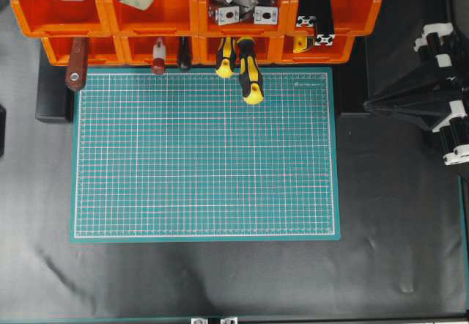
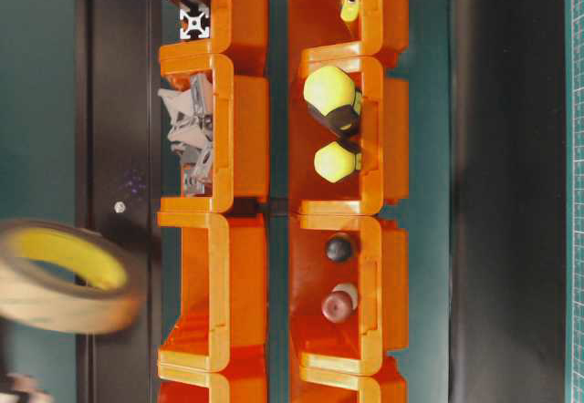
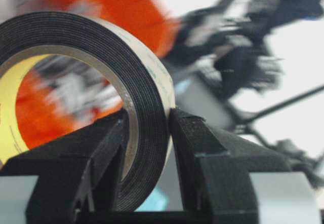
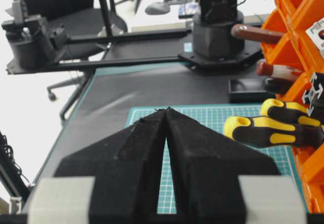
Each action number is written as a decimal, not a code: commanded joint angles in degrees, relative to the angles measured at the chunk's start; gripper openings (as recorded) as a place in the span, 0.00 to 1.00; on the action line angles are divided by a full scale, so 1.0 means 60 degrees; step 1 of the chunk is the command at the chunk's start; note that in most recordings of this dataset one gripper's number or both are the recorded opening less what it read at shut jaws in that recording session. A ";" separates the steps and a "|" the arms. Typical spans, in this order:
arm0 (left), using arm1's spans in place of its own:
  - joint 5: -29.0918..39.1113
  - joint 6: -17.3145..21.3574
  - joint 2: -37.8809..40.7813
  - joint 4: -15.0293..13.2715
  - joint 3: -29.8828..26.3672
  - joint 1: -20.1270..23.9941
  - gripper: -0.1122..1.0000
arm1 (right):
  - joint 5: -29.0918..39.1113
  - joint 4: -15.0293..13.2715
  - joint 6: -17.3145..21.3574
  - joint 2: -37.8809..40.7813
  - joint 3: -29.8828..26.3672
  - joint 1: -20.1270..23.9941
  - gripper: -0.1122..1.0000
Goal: Pick foam from container rack with left arm.
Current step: 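Lift the tape roll out of the bin and pull it onto the mat, then lower the tape roll toward the mat center and open the left gripper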
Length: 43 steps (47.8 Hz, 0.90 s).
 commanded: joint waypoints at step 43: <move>-0.4028 0.1919 0.2417 0.0044 0.2153 -0.4526 0.35 | 0.0234 0.0000 0.0088 -0.0718 -0.0483 0.0059 0.11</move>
